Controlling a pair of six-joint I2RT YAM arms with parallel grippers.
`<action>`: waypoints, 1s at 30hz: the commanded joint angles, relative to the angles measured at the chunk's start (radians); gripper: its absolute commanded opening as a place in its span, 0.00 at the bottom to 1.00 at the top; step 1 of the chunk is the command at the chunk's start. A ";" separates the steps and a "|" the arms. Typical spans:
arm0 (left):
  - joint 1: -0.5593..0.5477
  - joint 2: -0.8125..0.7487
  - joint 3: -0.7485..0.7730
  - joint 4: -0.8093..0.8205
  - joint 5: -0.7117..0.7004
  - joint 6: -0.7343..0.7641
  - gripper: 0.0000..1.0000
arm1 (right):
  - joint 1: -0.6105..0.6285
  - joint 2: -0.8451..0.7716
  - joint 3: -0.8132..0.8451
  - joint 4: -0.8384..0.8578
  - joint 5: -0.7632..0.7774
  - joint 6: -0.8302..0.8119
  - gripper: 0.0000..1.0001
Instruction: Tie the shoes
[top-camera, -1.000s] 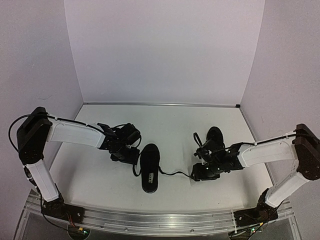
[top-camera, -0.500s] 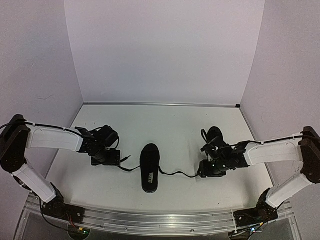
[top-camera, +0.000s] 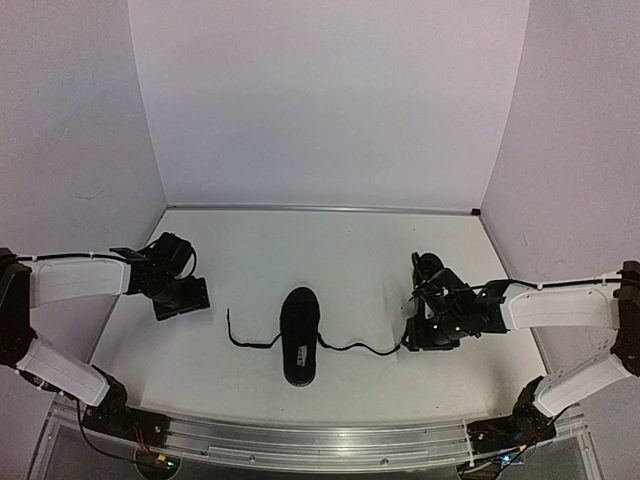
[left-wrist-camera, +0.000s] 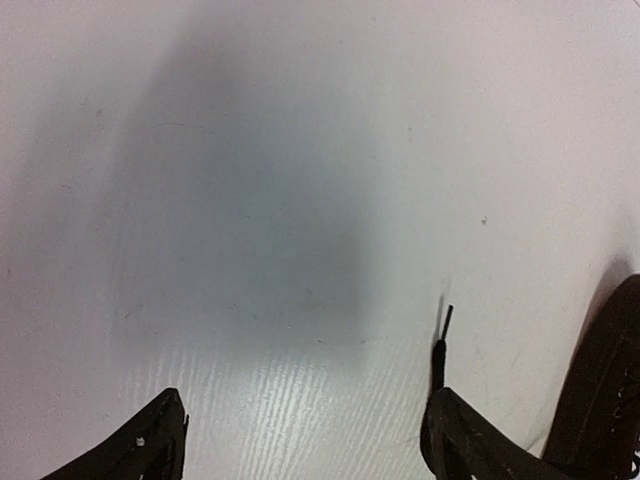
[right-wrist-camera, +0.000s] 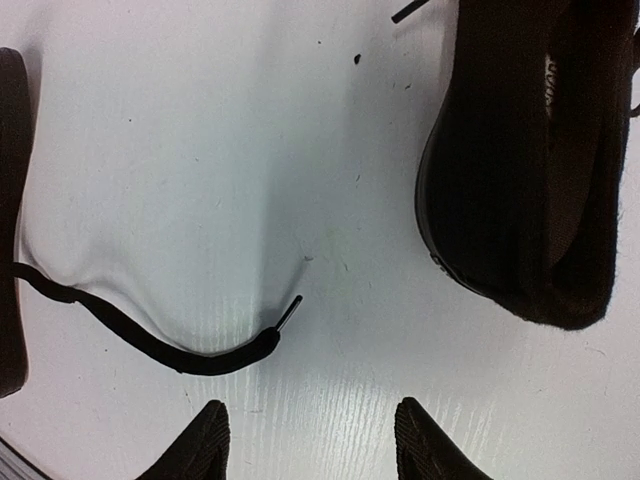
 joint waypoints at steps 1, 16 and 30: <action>-0.005 0.020 0.007 0.104 0.136 0.057 0.75 | -0.004 0.001 0.014 -0.006 -0.010 -0.014 0.51; -0.170 0.231 0.066 0.165 0.166 0.073 0.58 | 0.034 0.160 -0.003 0.181 -0.108 0.171 0.50; -0.210 0.283 0.095 0.141 0.108 0.094 0.57 | 0.040 0.337 0.054 0.187 -0.048 0.172 0.36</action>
